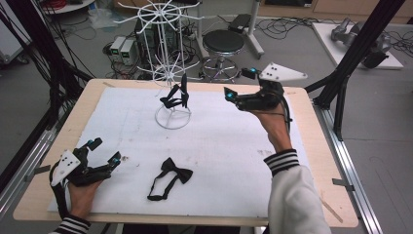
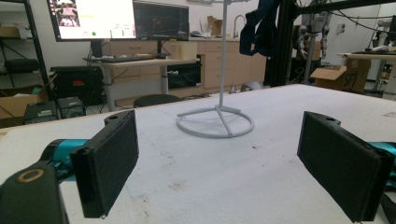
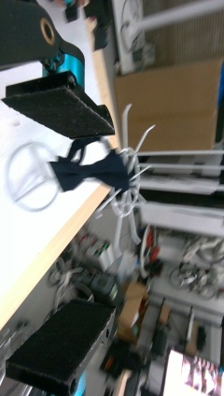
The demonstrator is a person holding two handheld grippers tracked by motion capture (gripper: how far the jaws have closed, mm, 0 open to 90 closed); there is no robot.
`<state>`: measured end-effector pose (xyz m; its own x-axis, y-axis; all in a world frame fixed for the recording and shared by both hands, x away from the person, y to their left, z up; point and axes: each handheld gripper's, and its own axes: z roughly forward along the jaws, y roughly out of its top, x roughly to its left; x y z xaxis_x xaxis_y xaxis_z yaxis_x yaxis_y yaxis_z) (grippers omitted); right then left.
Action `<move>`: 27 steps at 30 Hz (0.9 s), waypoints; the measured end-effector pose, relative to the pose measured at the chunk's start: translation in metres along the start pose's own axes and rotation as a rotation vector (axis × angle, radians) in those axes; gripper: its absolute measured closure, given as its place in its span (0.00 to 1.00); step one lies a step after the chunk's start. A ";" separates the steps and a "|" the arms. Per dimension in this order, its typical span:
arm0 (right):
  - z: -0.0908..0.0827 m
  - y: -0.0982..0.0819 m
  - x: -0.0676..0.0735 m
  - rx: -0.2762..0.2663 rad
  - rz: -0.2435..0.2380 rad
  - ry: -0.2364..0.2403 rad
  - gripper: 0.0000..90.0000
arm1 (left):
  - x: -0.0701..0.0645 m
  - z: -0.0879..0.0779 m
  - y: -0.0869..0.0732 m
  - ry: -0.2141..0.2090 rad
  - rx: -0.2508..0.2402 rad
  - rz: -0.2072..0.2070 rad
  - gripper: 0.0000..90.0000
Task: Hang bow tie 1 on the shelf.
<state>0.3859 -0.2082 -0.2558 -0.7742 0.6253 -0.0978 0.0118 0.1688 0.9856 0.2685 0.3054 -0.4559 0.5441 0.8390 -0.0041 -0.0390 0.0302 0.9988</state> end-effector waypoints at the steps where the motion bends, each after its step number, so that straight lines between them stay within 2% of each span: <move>1: -0.008 -0.002 0.002 -0.006 0.007 -0.022 0.13 | 0.000 0.000 0.000 -0.001 -0.002 0.001 0.14; 3: -0.025 -0.008 0.006 -0.016 0.018 -0.055 0.13 | 0.000 0.000 0.000 0.000 0.000 0.000 0.14; 5: -0.042 -0.016 0.013 -0.024 0.010 -0.118 0.13 | 0.000 0.000 0.000 -0.003 0.006 0.000 0.14; 8: -0.065 -0.032 0.025 -0.068 0.029 -0.176 0.13 | 0.001 0.000 0.001 -0.001 0.012 -0.010 0.14; 9: -0.071 -0.039 0.029 -0.072 0.036 -0.181 0.13 | 0.001 -0.001 0.001 -0.004 0.017 -0.012 0.14; 12: -0.083 -0.058 0.039 -0.061 0.015 -0.210 0.13 | 0.001 -0.003 0.001 -0.003 0.007 -0.013 0.14; 13: -0.087 -0.064 0.043 -0.068 0.028 -0.211 0.13 | 0.001 -0.003 0.001 -0.002 0.007 -0.014 0.14; 19: -0.102 -0.098 0.057 -0.085 0.050 -0.243 0.13 | 0.000 -0.003 0.001 0.005 0.013 -0.003 0.14; 27: -0.104 -0.135 0.064 -0.100 0.080 -0.271 0.13 | 0.000 -0.003 0.000 0.004 0.010 -0.001 0.14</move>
<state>0.2686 -0.2702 -0.3805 -0.5762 0.8164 -0.0389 -0.0064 0.0431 0.9990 0.2661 0.3068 -0.4555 0.5408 0.8411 -0.0050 -0.0302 0.0253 0.9992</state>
